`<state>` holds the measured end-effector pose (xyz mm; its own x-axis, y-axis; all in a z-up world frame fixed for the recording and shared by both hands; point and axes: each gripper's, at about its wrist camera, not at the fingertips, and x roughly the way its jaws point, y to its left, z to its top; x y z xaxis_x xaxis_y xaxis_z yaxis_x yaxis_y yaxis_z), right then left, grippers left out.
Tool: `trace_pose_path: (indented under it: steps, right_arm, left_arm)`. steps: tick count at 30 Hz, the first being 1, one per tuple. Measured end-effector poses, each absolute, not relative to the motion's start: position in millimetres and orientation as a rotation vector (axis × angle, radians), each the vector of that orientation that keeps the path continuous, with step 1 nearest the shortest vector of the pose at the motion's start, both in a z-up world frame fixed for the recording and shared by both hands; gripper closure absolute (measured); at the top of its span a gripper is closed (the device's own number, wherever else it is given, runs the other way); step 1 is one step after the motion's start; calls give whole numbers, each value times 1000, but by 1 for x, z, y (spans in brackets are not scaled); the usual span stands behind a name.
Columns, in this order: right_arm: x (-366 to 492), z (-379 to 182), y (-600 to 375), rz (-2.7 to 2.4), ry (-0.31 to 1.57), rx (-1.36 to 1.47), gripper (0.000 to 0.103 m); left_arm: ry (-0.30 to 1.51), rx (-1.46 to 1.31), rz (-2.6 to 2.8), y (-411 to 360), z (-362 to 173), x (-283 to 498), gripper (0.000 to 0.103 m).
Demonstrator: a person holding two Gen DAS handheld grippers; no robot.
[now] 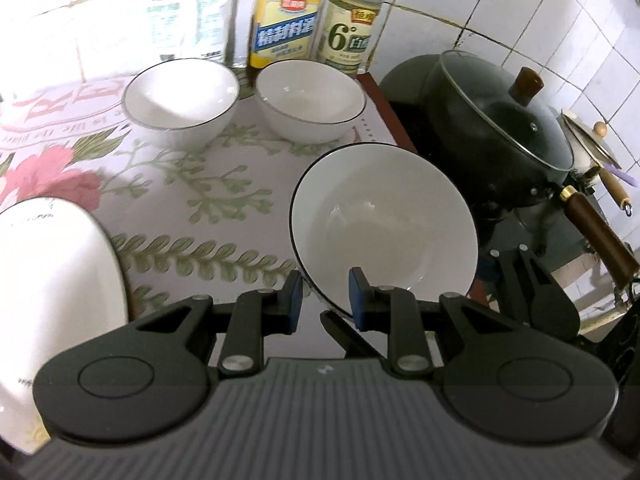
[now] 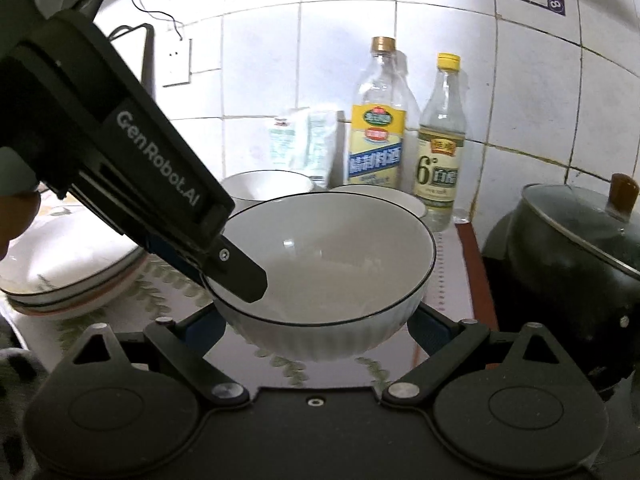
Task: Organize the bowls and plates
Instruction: 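Lift the bowl with the left gripper and carry it beside the plate stack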
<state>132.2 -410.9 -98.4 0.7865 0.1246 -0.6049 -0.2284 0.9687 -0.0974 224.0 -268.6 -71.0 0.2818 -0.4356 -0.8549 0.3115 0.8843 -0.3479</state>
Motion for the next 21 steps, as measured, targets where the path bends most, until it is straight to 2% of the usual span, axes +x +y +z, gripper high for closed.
trace_pose_path:
  steps: [21]
  right_arm:
    - [121,-121,-374,275,721,-188,4]
  left_arm:
    - [1243,-45,-424,-244,-84,197,80]
